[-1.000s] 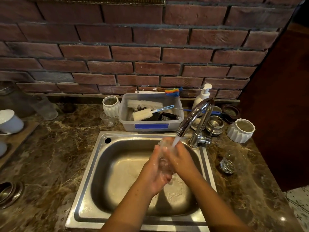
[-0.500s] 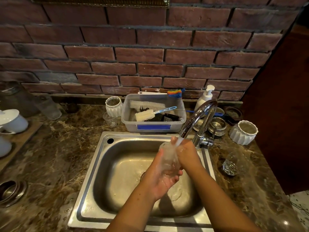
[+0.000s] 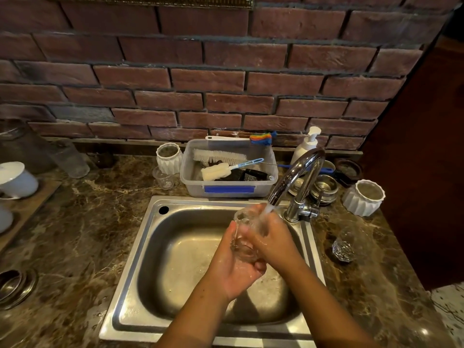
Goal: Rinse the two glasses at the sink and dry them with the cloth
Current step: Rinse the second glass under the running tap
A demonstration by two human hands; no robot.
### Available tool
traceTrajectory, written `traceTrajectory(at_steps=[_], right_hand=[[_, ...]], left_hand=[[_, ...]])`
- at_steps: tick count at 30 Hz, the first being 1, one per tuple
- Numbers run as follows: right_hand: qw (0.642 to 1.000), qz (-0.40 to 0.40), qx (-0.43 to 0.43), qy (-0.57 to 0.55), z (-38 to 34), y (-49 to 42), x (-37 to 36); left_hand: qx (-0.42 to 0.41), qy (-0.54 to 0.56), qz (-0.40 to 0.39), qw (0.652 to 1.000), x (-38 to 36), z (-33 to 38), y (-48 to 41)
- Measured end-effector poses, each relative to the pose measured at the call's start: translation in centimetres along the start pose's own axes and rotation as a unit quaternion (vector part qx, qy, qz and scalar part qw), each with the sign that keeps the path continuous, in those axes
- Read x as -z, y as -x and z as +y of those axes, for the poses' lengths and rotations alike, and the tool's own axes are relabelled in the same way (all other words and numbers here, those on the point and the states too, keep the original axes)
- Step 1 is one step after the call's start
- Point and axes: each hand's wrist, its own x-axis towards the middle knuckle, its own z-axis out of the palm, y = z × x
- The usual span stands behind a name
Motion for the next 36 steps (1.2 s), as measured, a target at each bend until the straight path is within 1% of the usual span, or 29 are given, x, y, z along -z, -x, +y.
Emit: traceTrajectory(at_steps=[2, 4, 6, 9, 11, 12, 14, 16, 18, 21, 23, 27, 30, 32, 33, 34, 36], right_hand=[[0.998, 0.057, -0.010, -0.006, -0.2, -0.7, 0.2], [0.995, 0.087, -0.042, 0.006, -0.2, -1.7, 0.5], [0.994, 0.079, -0.071, 0.021, -0.3, -2.6, 1.1], [0.996, 0.064, -0.057, 0.034, -0.6, -2.9, 1.8], [0.996, 0.066, -0.051, 0.024, -0.7, -2.4, 1.5], [0.997, 0.060, -0.044, 0.017, -0.5, -2.1, 1.2], [0.999, 0.026, -0.027, 0.003, -0.1, -1.0, 0.1], [1.000, 0.011, -0.016, -0.016, 0.7, 0.4, -1.2], [0.999, 0.029, -0.018, -0.032, 1.4, 1.5, -2.2], [0.996, 0.078, -0.030, -0.034, 1.9, 1.8, -2.4], [0.994, 0.096, -0.028, -0.032, 1.7, 1.5, -1.9], [0.987, 0.155, -0.024, -0.026, 0.5, -0.5, -0.7], [0.983, 0.145, -0.095, -0.059, -0.2, -2.4, 0.0], [0.984, 0.128, -0.105, -0.063, -0.3, -2.4, 0.3], [0.988, 0.121, -0.088, -0.029, -0.3, -2.2, 0.6], [0.992, 0.110, -0.057, 0.032, -0.3, -1.9, 0.8], [0.984, 0.076, 0.014, 0.163, -0.3, -1.2, 0.7]], left_hand=[[-0.001, -0.017, -0.009, 1.000, -0.1, -0.3, -0.4], [-0.004, -0.042, -0.002, 0.999, 0.2, -0.6, -0.9], [-0.010, -0.082, 0.000, 0.997, 0.7, -0.7, -1.3], [-0.005, -0.122, -0.014, 0.992, 0.9, -0.5, -1.4], [-0.021, -0.135, -0.014, 0.991, 0.6, -0.3, -1.3], [-0.035, -0.131, -0.005, 0.991, 0.5, -0.2, -1.3], [-0.059, -0.090, 0.021, 0.994, 0.1, 0.0, -1.4], [-0.041, -0.037, 0.014, 0.998, -0.2, 0.2, -1.1], [-0.022, -0.016, 0.013, 1.000, -0.1, 0.3, -0.8], [-0.006, -0.040, 0.011, 0.999, 0.5, -0.1, -0.8], [-0.018, -0.064, 0.014, 0.998, 0.5, -0.3, -0.7], [-0.012, -0.055, -0.016, 0.998, 0.1, -0.7, -0.6], [0.006, -0.073, -0.035, 0.997, 0.0, -0.8, -0.8], [-0.003, -0.103, -0.013, 0.995, 0.2, -0.7, -0.9], [-0.015, -0.126, 0.006, 0.992, 0.2, -0.6, -0.9], [-0.028, -0.156, 0.021, 0.987, 0.2, -0.6, -0.9], [-0.045, -0.200, 0.046, 0.978, -0.2, -0.4, -0.8]])
